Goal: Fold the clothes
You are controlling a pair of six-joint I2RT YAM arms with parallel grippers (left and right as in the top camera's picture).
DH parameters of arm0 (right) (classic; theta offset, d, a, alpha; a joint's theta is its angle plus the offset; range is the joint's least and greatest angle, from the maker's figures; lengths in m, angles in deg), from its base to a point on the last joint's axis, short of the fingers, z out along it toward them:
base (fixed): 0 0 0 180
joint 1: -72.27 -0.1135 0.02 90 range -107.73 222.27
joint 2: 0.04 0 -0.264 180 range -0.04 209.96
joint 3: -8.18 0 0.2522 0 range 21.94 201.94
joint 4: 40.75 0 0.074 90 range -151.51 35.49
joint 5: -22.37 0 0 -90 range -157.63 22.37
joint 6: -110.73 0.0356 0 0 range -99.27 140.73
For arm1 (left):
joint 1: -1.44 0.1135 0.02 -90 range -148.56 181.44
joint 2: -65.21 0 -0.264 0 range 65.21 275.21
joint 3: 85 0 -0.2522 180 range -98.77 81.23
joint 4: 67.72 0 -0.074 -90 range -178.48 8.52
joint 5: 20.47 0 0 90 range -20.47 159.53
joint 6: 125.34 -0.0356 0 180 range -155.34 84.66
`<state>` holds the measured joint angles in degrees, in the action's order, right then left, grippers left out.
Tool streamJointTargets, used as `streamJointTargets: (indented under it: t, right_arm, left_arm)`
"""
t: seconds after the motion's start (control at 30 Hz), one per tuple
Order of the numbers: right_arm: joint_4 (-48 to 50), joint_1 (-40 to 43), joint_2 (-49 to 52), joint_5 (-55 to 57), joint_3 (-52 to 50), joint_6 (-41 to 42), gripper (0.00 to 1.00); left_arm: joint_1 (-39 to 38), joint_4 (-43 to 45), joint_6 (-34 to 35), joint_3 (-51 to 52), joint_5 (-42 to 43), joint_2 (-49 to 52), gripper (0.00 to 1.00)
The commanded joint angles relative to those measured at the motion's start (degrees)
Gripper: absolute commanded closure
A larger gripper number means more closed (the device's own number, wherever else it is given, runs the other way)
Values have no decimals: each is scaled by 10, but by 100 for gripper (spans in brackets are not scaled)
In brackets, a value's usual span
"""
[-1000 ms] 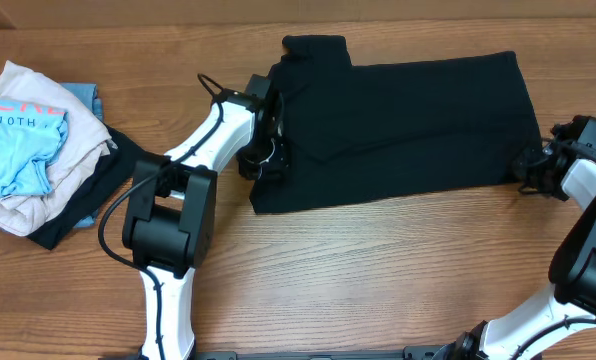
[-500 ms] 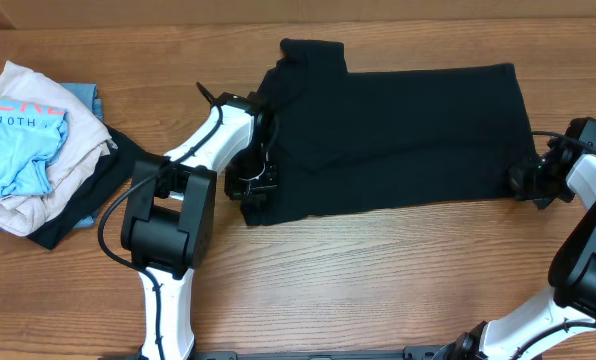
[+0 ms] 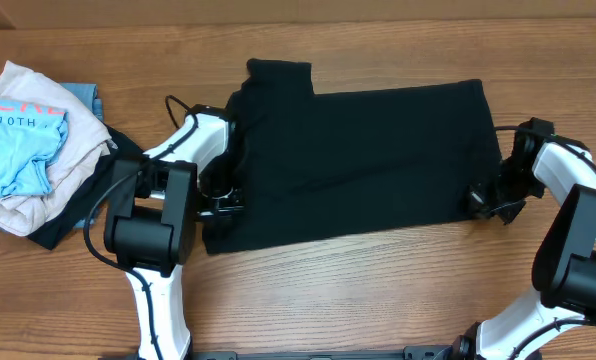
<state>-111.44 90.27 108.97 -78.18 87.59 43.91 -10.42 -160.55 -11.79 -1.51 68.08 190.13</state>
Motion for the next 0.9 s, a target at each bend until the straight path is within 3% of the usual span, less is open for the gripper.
streamJointTargets:
  t: [0.0, 0.37, 0.67, 0.8, 0.87]
  right_arm:
    - [-4, -7, 33, 33, -54, 29, 96]
    - [-36, -6, -15, 70, -93, 32, 96]
    - [-64, -26, -172, 36, -40, 14, 95]
    - [-77, -71, -189, -25, 13, -63, 95]
    - [-63, -103, -189, -27, 29, -88, 95]
  left_arm:
    - [30, -3, 9, 8, -88, 14, 91]
    - [95, -23, 13, -2, -95, 11, 96]
    - [95, -88, 18, -162, -89, -56, 96]
    - [95, -62, 9, -209, 7, -84, 87]
    - [95, -38, -33, -209, 81, -84, 83]
